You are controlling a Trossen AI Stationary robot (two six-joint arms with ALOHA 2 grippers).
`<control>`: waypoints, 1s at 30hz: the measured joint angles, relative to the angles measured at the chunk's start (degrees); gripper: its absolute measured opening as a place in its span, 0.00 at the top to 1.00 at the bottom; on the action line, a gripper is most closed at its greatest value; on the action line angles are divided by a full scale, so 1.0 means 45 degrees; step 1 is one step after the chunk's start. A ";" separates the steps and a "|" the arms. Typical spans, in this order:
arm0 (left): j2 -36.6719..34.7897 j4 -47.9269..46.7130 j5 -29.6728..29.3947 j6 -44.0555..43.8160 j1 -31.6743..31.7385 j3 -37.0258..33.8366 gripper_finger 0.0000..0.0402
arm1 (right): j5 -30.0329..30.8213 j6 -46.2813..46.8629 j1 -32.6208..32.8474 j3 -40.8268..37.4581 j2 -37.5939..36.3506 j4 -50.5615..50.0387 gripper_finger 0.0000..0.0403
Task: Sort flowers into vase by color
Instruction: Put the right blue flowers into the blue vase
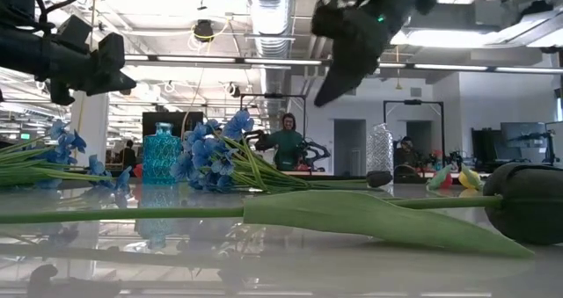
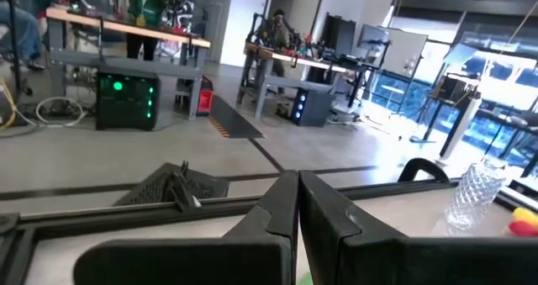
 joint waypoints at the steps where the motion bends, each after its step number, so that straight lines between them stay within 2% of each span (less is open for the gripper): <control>1: 0.0000 0.0000 -0.0001 0.0092 0.0000 0.0000 1.00 | 0.0004 -0.0121 0.0025 0.0409 0.0387 -0.0555 0.67; 4: 0.0000 -0.0010 0.0014 0.0243 0.0000 0.0000 1.00 | 0.0003 -0.0251 0.0124 0.1397 0.1447 -0.1606 0.61; 10: 0.0000 -0.0451 0.0023 0.0102 0.0000 0.0000 1.00 | -0.0002 -0.0868 0.0135 0.2461 0.3247 -0.1950 0.55; 18: 0.0005 -0.0682 0.0053 0.0141 0.0000 0.0000 1.00 | 0.0004 -0.2096 0.0195 0.2835 0.4550 -0.2204 0.55; 30: 0.0005 -0.0686 0.0058 0.0117 0.0000 0.0000 1.00 | 0.0047 -0.2236 0.0174 0.2932 0.5841 -0.2053 0.55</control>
